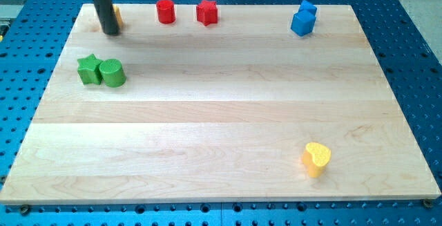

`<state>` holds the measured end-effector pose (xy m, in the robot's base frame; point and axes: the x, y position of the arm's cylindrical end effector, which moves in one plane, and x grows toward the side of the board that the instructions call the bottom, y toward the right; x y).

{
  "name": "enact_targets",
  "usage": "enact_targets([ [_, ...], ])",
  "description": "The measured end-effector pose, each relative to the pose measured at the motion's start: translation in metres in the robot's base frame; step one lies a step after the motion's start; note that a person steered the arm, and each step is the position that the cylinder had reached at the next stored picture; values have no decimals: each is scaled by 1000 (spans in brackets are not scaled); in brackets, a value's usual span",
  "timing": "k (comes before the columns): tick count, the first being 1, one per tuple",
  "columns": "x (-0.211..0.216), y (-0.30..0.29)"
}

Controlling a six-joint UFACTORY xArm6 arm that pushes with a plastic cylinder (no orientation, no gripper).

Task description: Place the red star right to the green circle

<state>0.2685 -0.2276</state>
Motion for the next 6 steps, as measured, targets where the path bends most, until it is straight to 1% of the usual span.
enact_targets([
  [1, -18, 18],
  [2, -37, 70],
  [3, -59, 108],
  [4, -76, 110],
  [5, -72, 153],
  [6, -71, 231],
])
